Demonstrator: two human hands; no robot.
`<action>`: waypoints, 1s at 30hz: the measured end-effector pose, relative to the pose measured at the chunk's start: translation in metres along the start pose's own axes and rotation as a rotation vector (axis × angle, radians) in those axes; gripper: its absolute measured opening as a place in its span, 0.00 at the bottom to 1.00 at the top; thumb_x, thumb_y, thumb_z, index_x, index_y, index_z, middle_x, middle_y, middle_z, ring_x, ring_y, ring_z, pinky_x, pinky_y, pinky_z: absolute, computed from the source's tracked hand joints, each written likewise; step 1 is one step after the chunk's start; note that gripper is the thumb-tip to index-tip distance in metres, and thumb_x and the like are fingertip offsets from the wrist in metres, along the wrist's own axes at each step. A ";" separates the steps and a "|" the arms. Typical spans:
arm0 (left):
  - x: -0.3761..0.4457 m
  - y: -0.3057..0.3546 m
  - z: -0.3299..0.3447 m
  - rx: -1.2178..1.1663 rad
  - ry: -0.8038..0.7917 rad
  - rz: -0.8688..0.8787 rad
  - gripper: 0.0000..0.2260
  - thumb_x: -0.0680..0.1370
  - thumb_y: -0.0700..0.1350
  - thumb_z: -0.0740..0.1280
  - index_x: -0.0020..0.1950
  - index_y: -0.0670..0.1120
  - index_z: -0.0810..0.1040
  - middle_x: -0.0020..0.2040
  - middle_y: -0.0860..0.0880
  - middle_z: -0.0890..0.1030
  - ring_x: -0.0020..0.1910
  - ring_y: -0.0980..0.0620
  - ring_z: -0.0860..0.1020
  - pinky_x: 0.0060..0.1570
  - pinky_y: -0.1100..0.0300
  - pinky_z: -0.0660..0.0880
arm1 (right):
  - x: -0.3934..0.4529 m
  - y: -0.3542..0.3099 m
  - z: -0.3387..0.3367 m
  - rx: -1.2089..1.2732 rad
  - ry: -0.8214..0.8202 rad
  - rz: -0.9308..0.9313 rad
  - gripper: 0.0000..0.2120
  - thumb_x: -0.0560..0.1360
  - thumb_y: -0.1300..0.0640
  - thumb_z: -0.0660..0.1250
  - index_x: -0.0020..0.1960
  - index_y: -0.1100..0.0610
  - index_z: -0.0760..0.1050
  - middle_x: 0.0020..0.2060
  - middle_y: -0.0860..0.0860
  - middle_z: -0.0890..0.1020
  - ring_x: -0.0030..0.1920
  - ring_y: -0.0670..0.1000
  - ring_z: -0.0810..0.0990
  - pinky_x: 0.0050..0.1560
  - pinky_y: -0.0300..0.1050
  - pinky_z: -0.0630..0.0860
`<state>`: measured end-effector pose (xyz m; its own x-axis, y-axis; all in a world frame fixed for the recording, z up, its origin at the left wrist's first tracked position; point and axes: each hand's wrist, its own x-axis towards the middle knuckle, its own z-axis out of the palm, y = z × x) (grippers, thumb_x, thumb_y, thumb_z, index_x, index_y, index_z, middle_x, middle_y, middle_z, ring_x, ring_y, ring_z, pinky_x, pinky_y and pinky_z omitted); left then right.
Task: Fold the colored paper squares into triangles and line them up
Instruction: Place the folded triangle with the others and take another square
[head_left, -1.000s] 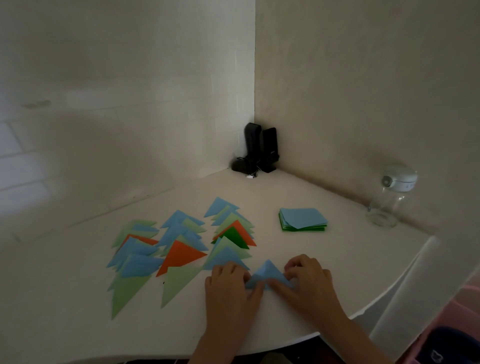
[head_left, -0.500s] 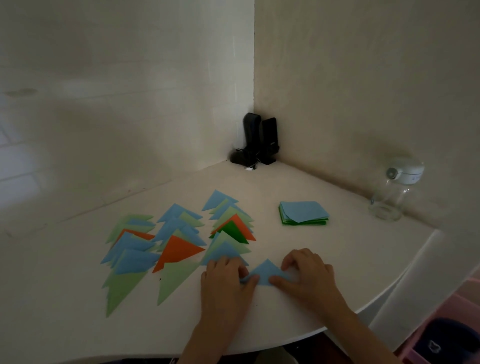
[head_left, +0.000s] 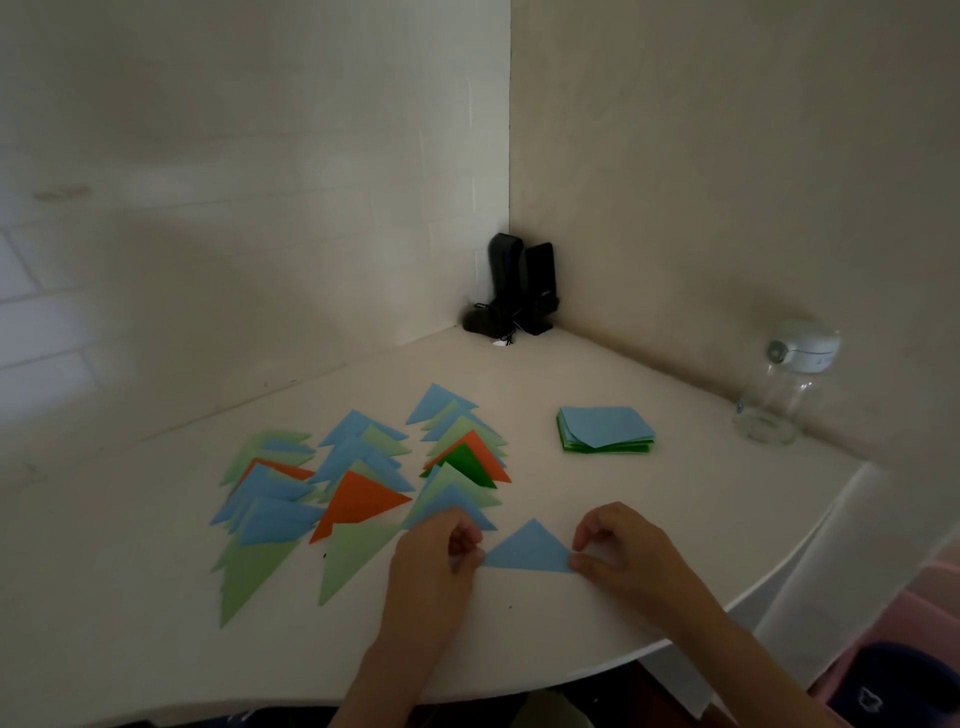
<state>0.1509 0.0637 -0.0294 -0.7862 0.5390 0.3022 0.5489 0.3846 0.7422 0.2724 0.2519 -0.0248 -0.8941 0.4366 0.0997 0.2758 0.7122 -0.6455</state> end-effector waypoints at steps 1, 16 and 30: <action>0.000 0.001 0.002 0.025 0.019 0.009 0.11 0.69 0.32 0.70 0.37 0.48 0.75 0.33 0.55 0.75 0.35 0.59 0.73 0.35 0.70 0.67 | 0.000 -0.001 0.001 -0.005 0.007 0.004 0.15 0.68 0.57 0.73 0.37 0.42 0.69 0.42 0.43 0.74 0.46 0.44 0.74 0.50 0.34 0.68; -0.001 0.030 0.025 0.095 -0.109 0.018 0.10 0.74 0.42 0.68 0.51 0.52 0.71 0.43 0.54 0.74 0.43 0.54 0.73 0.37 0.65 0.64 | -0.002 -0.009 0.001 -0.096 -0.029 0.062 0.21 0.63 0.37 0.61 0.52 0.44 0.77 0.52 0.46 0.74 0.57 0.48 0.74 0.60 0.46 0.70; 0.000 -0.013 -0.026 -0.052 0.163 -0.007 0.10 0.72 0.39 0.72 0.39 0.53 0.75 0.34 0.55 0.78 0.36 0.59 0.76 0.36 0.66 0.70 | 0.020 -0.056 0.040 -0.187 0.148 -0.005 0.12 0.71 0.38 0.65 0.43 0.45 0.78 0.48 0.39 0.70 0.54 0.43 0.69 0.49 0.43 0.57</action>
<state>0.1362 0.0390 -0.0237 -0.8278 0.4061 0.3872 0.5314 0.3459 0.7733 0.2253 0.1987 -0.0164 -0.8379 0.4988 0.2218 0.3442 0.7981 -0.4946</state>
